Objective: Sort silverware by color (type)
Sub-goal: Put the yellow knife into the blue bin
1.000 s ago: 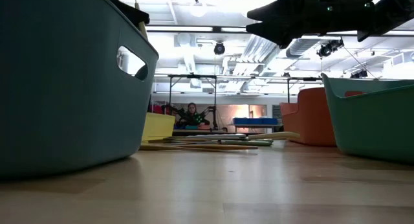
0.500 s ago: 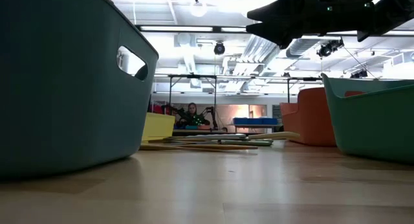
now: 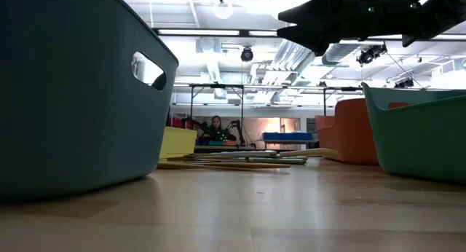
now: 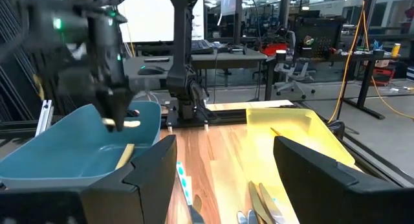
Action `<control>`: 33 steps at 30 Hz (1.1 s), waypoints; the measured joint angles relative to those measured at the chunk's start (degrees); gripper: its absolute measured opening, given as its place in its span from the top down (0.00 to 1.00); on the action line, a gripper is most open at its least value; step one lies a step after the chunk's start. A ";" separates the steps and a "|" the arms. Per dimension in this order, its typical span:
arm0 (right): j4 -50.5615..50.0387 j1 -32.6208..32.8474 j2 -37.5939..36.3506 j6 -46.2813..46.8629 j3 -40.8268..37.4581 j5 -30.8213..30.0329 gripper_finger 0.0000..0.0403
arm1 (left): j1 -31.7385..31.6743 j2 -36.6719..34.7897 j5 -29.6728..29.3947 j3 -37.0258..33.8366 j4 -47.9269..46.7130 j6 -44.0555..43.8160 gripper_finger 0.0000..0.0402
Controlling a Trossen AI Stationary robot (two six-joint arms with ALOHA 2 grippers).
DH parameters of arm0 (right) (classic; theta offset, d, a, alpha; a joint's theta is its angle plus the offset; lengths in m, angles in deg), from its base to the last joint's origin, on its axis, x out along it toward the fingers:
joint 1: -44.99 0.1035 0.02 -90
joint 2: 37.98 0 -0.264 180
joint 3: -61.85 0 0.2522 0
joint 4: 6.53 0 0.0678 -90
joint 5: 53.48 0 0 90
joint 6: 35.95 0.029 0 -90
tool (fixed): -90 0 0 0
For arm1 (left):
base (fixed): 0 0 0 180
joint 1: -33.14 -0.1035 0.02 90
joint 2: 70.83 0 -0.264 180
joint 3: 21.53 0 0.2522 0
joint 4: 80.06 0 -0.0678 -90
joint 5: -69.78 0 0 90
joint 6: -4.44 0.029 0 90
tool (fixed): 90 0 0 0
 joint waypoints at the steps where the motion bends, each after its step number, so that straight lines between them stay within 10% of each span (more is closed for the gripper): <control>1: 0.09 0.00 0.00 -0.03 0.00 -0.01 0.40 | 0.00 1.27 0.06 0.00 -1.35 -0.08 0.91; 33: 0.45 -1.14 0.02 -0.03 0.02 0.00 0.40 | -3.21 13.94 3.08 -0.04 -2.83 9.49 0.73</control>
